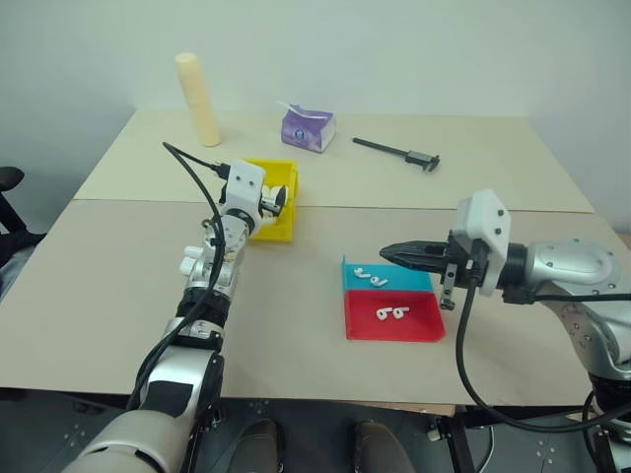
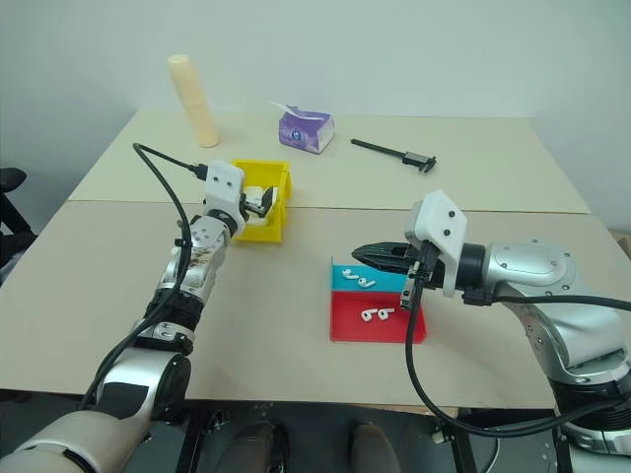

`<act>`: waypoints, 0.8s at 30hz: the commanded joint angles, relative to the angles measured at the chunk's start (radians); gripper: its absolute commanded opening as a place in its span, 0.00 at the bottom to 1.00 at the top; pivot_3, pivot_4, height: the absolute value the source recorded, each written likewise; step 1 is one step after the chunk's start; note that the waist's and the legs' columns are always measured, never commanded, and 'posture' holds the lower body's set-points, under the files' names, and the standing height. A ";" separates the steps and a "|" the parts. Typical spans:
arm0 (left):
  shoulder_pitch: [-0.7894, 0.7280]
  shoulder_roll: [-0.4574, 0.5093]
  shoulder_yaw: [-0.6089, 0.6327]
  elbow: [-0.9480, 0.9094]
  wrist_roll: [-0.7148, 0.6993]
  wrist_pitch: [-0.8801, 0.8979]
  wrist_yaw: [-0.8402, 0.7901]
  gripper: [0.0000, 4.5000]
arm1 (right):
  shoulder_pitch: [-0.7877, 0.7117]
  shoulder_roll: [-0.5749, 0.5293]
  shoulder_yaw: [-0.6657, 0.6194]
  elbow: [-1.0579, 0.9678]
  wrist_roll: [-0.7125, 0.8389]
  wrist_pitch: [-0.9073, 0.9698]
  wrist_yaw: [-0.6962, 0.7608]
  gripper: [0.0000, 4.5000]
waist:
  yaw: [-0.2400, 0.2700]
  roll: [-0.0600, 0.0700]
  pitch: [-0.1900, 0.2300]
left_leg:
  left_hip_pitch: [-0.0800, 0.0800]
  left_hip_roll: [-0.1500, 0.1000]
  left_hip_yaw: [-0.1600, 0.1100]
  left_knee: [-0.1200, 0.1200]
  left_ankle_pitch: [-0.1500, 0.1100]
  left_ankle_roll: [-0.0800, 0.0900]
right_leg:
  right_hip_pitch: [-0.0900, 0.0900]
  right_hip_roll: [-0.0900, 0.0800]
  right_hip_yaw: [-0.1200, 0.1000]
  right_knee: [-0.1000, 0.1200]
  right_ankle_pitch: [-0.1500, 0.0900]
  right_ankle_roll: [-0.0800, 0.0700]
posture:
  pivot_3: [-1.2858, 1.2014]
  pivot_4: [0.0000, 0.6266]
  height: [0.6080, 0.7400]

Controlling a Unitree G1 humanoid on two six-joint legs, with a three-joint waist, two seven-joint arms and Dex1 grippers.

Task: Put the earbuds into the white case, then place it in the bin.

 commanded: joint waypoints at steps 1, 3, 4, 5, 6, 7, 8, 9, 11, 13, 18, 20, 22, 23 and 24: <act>-0.031 0.013 -0.001 -0.034 0.000 -0.039 -0.008 0.99 | 0.004 -0.019 -0.016 -0.024 -0.013 -0.013 0.002 0.00 | 0.001 0.000 0.000 | 0.000 0.000 0.000 0.000 0.000 0.000 | 0.000 0.000 0.000 0.000 0.000 0.000 | 0.52 0.24 1.00; -0.012 0.017 0.002 -0.090 -0.018 -0.032 -0.038 0.99 | 0.004 -0.021 -0.015 -0.019 -0.018 -0.015 0.004 0.00 | 0.001 0.000 0.000 | 0.000 0.000 0.000 0.000 0.000 0.000 | 0.000 0.000 0.000 0.000 0.000 0.000 | 0.52 0.24 1.00; 0.022 0.022 0.017 -0.165 -0.079 -0.025 -0.115 0.99 | 0.006 -0.026 -0.018 -0.017 -0.022 -0.018 0.008 0.00 | 0.001 0.000 0.000 | 0.000 0.000 0.000 0.000 0.000 0.000 | 0.000 0.000 0.000 0.000 0.000 0.000 | 0.52 0.24 1.00; 0.047 0.025 0.028 -0.219 -0.123 -0.018 -0.172 0.99 | 0.007 -0.030 -0.021 -0.016 -0.024 -0.020 0.012 0.00 | -0.001 0.000 0.000 | 0.000 0.000 0.000 0.000 0.000 0.000 | 0.000 0.000 0.000 0.000 0.000 0.000 | 0.52 0.24 1.00; 0.071 0.031 0.033 -0.270 -0.159 -0.001 -0.221 0.99 | 0.010 -0.034 -0.025 -0.015 -0.025 -0.022 0.017 0.00 | -0.001 0.000 0.000 | 0.000 0.000 0.001 0.000 0.000 0.000 | 0.000 0.000 0.000 0.000 0.000 0.000 | 0.52 0.24 1.00; 0.105 0.048 0.036 -0.346 -0.218 0.055 -0.295 0.99 | 0.015 -0.046 -0.032 -0.012 -0.028 -0.030 0.029 0.00 | -0.001 0.000 0.000 | 0.000 0.000 0.001 0.000 0.000 0.000 | 0.000 0.000 0.000 0.000 0.000 0.000 | 0.52 0.24 1.00; 0.175 0.090 0.030 -0.465 -0.303 0.097 -0.417 0.99 | 0.023 -0.077 -0.045 -0.001 -0.023 -0.028 0.063 0.00 | -0.004 0.000 0.000 | 0.000 0.000 0.001 0.000 0.000 0.000 | 0.000 0.000 0.000 0.000 0.000 0.000 | 0.52 0.24 1.00; 0.232 0.129 0.025 -0.565 -0.368 0.143 -0.512 0.99 | 0.032 -0.103 -0.055 0.010 -0.026 -0.036 0.094 0.00 | -0.010 0.001 0.000 | 0.000 0.000 0.001 0.000 0.000 -0.001 | -0.001 0.000 0.001 0.000 0.000 0.000 | 0.52 0.24 1.00; 0.326 0.202 0.019 -0.711 -0.445 0.188 -0.633 0.99 | 0.059 -0.152 -0.066 0.031 -0.058 -0.104 0.156 0.00 | -0.021 0.001 0.000 | 0.001 0.001 0.001 0.000 0.001 -0.001 | -0.001 0.000 0.002 0.000 0.000 0.000 | 0.52 0.24 1.00; 0.408 0.289 0.027 -0.815 -0.488 0.236 -0.709 0.99 | 0.094 -0.193 -0.091 0.067 -0.093 -0.198 0.222 0.00 | -0.021 0.001 0.000 | 0.002 0.001 0.001 0.000 0.001 -0.001 | 0.001 0.000 0.001 0.001 0.000 0.000 | 0.52 0.24 1.00; 0.622 0.494 0.148 -1.016 -0.713 0.399 -0.912 0.99 | 0.183 -0.239 -0.195 0.189 -0.160 -0.488 0.376 0.00 | -0.021 0.001 0.000 | 0.007 0.002 0.001 -0.001 0.001 -0.001 | 0.004 0.000 0.001 0.001 0.000 0.000 | 0.52 0.24 1.00; 0.702 0.569 0.194 -1.061 -0.747 0.429 -0.966 0.99 | 0.210 -0.252 -0.223 0.233 -0.178 -0.566 0.418 0.00 | -0.021 0.001 0.000 | 0.007 0.002 0.000 -0.001 0.001 -0.001 | 0.004 0.000 0.002 0.000 0.000 0.000 | 0.52 0.24 1.00; 0.768 0.626 0.241 -1.090 -0.774 0.453 -0.999 0.99 | 0.230 -0.259 -0.240 0.260 -0.186 -0.608 0.440 0.00 | -0.021 0.001 0.000 | 0.007 0.002 0.000 -0.002 0.000 -0.001 | 0.004 0.000 0.002 0.000 -0.001 -0.001 | 0.52 0.24 1.00; 0.795 0.645 0.264 -1.100 -0.786 0.462 -1.008 0.99 | 0.241 -0.262 -0.244 0.263 -0.191 -0.614 0.442 0.00 | -0.021 0.001 0.000 | 0.008 0.002 0.000 -0.002 0.000 -0.001 | 0.004 0.000 0.002 0.000 -0.001 -0.001 | 0.52 0.24 1.00; 0.811 0.656 0.278 -1.106 -0.795 0.468 -1.013 0.99 | 0.247 -0.264 -0.246 0.265 -0.194 -0.619 0.443 0.00 | -0.021 0.001 0.000 | 0.008 0.002 0.000 -0.002 0.000 -0.001 | 0.004 0.000 0.002 0.001 -0.001 -0.001 | 0.52 0.24 1.00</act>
